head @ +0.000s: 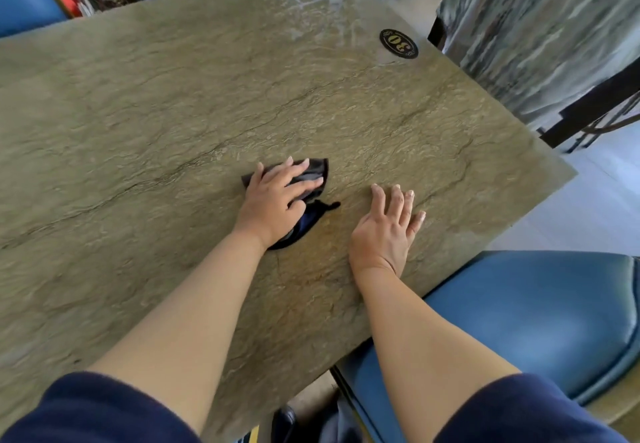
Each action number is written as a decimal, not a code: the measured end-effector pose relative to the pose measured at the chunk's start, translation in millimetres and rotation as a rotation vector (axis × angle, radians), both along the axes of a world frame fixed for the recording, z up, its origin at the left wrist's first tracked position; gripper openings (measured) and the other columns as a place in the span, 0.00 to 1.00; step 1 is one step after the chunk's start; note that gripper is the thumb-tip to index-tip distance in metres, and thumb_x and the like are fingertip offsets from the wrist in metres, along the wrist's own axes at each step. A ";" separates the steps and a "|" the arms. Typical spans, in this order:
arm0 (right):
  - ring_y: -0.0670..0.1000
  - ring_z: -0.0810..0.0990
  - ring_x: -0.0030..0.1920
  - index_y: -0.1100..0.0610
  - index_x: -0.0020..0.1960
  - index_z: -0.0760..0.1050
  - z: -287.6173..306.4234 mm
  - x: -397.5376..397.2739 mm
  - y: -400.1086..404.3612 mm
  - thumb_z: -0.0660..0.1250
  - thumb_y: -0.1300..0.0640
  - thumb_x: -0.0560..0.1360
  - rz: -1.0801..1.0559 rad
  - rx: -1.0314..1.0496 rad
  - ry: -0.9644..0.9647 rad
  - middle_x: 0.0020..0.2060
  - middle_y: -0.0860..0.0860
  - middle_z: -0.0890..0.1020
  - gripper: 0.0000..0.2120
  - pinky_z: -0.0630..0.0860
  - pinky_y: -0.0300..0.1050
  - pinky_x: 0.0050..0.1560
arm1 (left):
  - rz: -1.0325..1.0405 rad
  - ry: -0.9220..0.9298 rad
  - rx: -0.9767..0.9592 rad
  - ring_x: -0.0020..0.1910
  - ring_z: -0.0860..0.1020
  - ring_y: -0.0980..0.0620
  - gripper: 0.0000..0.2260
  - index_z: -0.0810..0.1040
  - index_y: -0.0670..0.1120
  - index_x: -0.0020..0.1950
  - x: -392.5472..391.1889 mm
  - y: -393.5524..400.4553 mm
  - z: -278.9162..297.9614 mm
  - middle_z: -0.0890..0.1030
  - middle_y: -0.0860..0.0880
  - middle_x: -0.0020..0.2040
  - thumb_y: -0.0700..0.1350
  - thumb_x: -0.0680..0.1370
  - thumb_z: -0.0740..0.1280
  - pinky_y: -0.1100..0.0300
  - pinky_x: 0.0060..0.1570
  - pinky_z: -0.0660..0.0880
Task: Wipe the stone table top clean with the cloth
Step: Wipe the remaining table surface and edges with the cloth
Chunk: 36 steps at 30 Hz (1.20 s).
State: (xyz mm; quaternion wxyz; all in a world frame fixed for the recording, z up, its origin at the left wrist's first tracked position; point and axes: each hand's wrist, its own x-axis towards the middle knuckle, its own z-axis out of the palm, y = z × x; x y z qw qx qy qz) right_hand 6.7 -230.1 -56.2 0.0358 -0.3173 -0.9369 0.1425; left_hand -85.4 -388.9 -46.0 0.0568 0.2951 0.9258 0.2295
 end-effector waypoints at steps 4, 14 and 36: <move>0.56 0.43 0.77 0.48 0.74 0.57 3.7 1.2 -1.3 0.50 0.59 0.79 0.016 0.005 -0.014 0.77 0.53 0.53 0.24 0.37 0.59 0.74 | -0.197 -0.011 0.024 0.76 0.57 0.57 0.26 0.74 0.61 0.67 46.7 -13.4 -1.5 0.64 0.60 0.74 0.49 0.72 0.51 0.47 0.75 0.43; 0.55 0.44 0.77 0.49 0.76 0.57 49.6 22.6 -70.7 0.52 0.54 0.81 0.212 -0.152 -0.015 0.78 0.52 0.53 0.23 0.38 0.60 0.74 | 0.340 -0.068 -0.068 0.78 0.45 0.55 0.24 0.57 0.63 0.75 92.2 -88.2 15.8 0.54 0.57 0.78 0.60 0.78 0.48 0.41 0.70 0.31; 0.55 0.29 0.74 0.40 0.77 0.43 33.2 109.2 -162.7 0.56 0.38 0.77 0.839 -0.116 -0.298 0.77 0.49 0.36 0.34 0.33 0.64 0.72 | 0.407 -0.477 -0.309 0.74 0.28 0.53 0.23 0.39 0.66 0.75 88.0 -128.9 15.4 0.30 0.63 0.74 0.63 0.80 0.39 0.34 0.67 0.29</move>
